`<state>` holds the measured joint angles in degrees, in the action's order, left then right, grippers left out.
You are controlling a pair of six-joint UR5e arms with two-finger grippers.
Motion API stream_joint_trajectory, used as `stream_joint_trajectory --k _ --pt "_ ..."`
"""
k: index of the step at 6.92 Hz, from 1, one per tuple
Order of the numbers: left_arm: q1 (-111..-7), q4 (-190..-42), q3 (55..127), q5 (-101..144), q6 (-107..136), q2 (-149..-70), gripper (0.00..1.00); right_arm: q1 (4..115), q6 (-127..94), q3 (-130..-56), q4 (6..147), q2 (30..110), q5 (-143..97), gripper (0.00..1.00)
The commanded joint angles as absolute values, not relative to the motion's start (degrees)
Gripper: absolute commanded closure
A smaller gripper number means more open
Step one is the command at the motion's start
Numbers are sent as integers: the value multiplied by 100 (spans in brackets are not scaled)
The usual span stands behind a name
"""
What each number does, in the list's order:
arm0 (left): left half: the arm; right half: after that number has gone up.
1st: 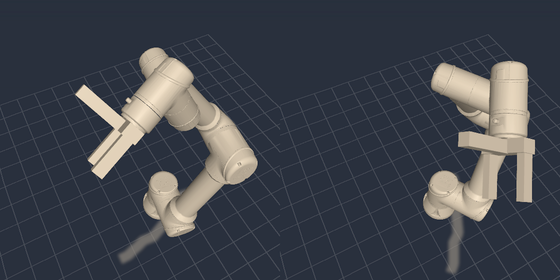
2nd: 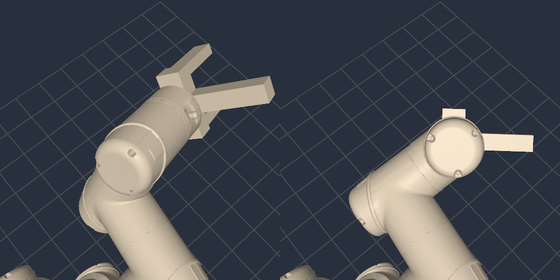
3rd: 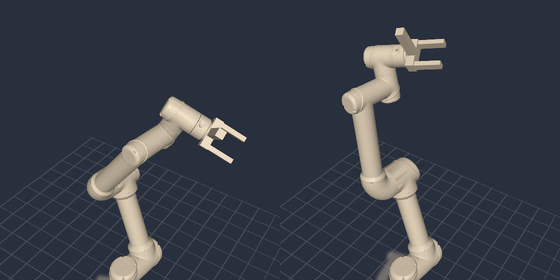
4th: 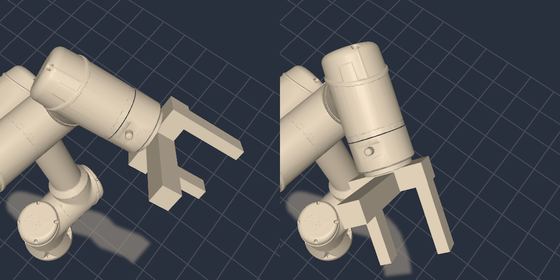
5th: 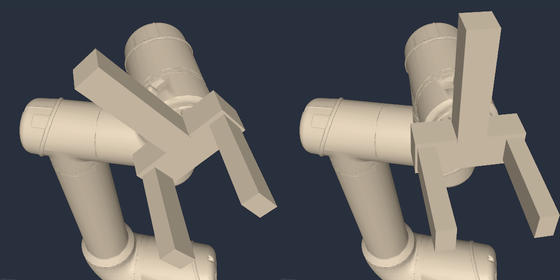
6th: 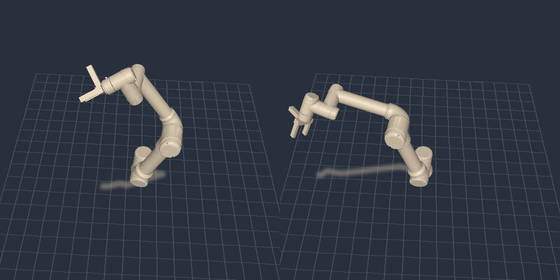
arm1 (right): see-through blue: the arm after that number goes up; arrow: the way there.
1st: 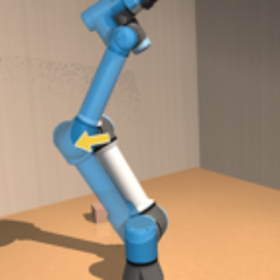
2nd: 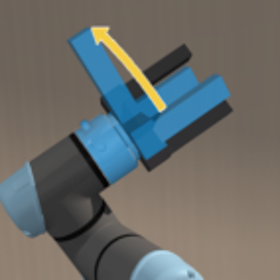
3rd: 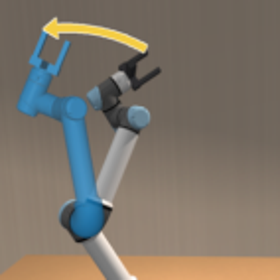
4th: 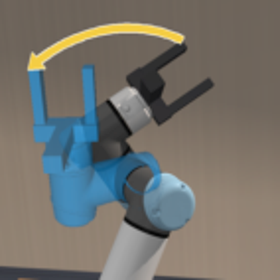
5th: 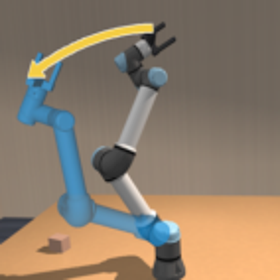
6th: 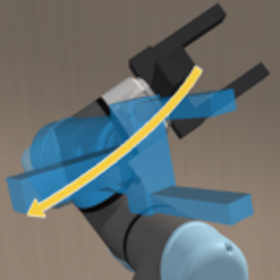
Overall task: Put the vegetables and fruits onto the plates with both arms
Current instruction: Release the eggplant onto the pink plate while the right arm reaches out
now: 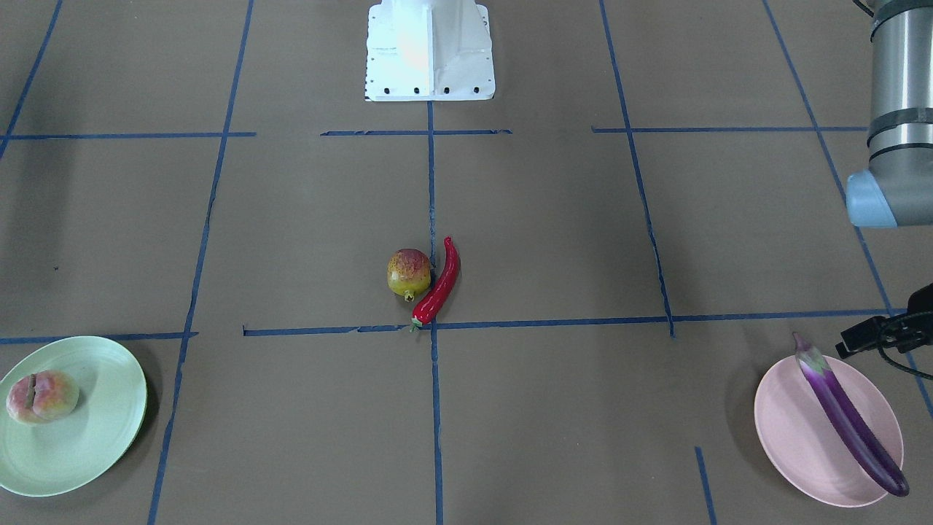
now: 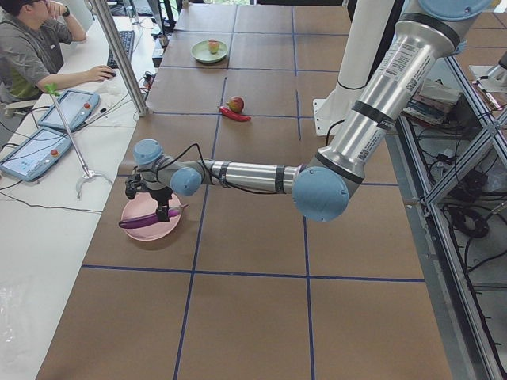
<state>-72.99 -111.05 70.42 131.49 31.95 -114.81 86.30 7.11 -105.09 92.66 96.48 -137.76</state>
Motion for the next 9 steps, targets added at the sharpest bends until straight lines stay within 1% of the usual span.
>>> stream_joint_trajectory --k 1,2,3,5,7,8,9 --pt "-7295 -10464 8352 13184 3120 -10918 0 8028 24 -10652 9264 9028 -13825 0" --pt "-7243 -10111 8889 13175 3120 -10681 0 7589 -1070 -10705 9290 8574 -13825 0" --pt "-7233 -10081 9208 13175 3120 -10453 0 6985 -1812 -10775 9290 8160 -13747 0" --pt "-7216 -10072 9430 13166 3129 -10301 0 5991 -3366 -10767 9316 7185 -13433 0" --pt "-7181 -10063 9431 13140 3129 -10292 0 4681 -4827 -10627 9316 6358 -12258 0" --pt "-7155 -10072 9431 13140 3138 -10292 0 4215 -5278 -10356 9290 5885 -11791 0" --pt "-7154 -10064 9431 13140 3164 -10301 0 3932 -5796 -9744 9290 5175 -11490 0"
